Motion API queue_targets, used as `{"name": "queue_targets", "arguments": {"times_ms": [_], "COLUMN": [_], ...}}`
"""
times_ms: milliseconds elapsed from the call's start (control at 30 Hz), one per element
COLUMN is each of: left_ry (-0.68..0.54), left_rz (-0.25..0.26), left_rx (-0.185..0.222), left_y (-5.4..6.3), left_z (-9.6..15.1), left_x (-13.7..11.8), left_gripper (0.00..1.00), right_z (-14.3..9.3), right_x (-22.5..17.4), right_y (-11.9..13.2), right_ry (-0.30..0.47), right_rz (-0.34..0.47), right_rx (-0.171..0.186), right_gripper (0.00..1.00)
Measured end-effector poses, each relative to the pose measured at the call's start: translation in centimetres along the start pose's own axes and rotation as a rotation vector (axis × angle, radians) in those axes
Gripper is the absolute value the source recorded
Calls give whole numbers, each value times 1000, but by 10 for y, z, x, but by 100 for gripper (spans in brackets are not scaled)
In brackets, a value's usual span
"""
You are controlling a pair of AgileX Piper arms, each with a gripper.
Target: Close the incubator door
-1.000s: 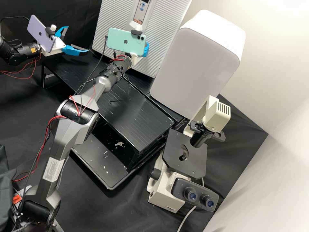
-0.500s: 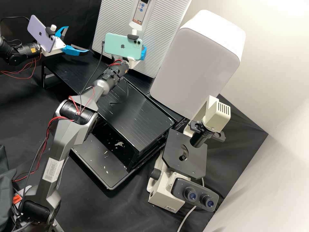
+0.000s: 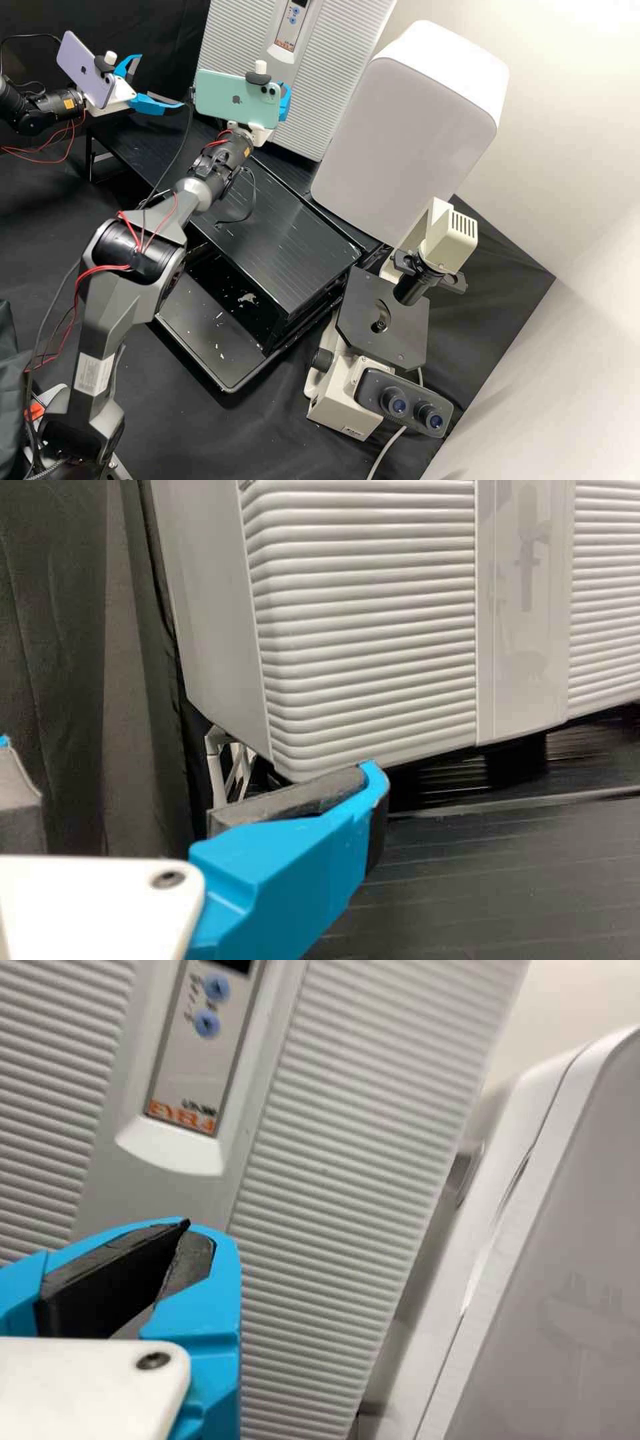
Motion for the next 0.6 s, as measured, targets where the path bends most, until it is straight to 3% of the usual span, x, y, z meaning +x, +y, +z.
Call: {"name": "queue_targets", "arguments": {"times_ms": [167, 333, 600], "left_ry": [0, 0, 0], "left_rz": [0, 0, 0], "left_rx": [0, 0, 0], "left_y": [0, 0, 0], "left_z": [0, 0, 0], "left_x": [0, 0, 0], "left_gripper": [100, 100, 100], "right_z": [1, 14, 26], "right_x": [-25, -49, -77], "right_y": [2, 4, 1], "right_ry": [45, 43, 39], "right_rz": [7, 46, 121], "right_rx": [-11, 15, -10], "right_gripper": [0, 0, 0]}}
